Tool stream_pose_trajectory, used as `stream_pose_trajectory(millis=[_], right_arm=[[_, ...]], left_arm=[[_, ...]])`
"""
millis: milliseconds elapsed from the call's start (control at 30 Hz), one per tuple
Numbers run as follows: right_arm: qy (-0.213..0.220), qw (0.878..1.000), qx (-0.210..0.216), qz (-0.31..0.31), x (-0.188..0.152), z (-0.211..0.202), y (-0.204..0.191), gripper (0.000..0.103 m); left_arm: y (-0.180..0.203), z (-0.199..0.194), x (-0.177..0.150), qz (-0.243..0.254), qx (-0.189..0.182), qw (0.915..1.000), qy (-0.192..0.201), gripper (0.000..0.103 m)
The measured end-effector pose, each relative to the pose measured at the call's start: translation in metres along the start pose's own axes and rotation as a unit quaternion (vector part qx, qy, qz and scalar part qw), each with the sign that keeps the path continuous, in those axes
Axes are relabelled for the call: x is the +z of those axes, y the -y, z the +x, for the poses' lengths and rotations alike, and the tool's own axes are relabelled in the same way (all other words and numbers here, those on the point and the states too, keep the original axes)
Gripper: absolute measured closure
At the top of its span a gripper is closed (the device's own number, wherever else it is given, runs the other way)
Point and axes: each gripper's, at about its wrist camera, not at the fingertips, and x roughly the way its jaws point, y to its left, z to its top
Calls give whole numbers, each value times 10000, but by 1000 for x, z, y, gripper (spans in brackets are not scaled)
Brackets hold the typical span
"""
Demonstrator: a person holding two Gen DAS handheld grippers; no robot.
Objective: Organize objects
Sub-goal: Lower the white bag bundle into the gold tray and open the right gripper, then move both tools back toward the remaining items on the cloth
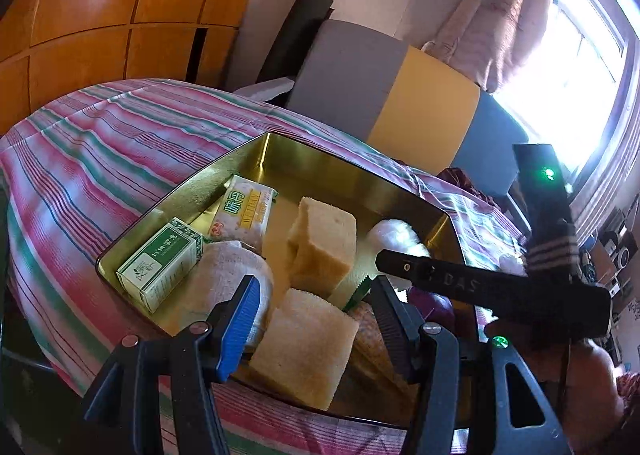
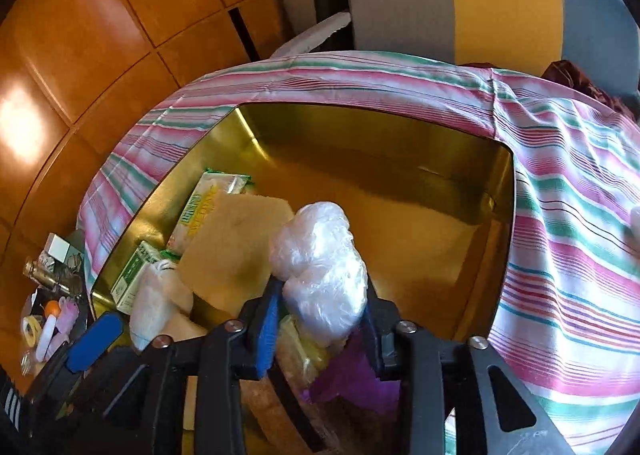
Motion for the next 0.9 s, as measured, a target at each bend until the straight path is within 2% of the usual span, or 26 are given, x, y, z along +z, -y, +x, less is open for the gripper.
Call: stream_pose_trajectory(millis=[67, 533, 700, 900], right_arm=[[49, 10000, -54, 24, -3, -5, -1, 46], [167, 9997, -85, -168, -11, -25, -4, 45], [315, 9967, -481, -567, -13, -43, -13, 45], [590, 9881, -1034, -970, -18, -76, -2, 42]], left_arm=[[-1, 0, -1, -25, 28, 10000, -2, 45], [5, 0, -6, 94, -6, 9999, -62, 45], [7, 2, -5, 128, -25, 9998, -159, 45], [13, 3, -8, 189, -175, 9994, -232, 45]])
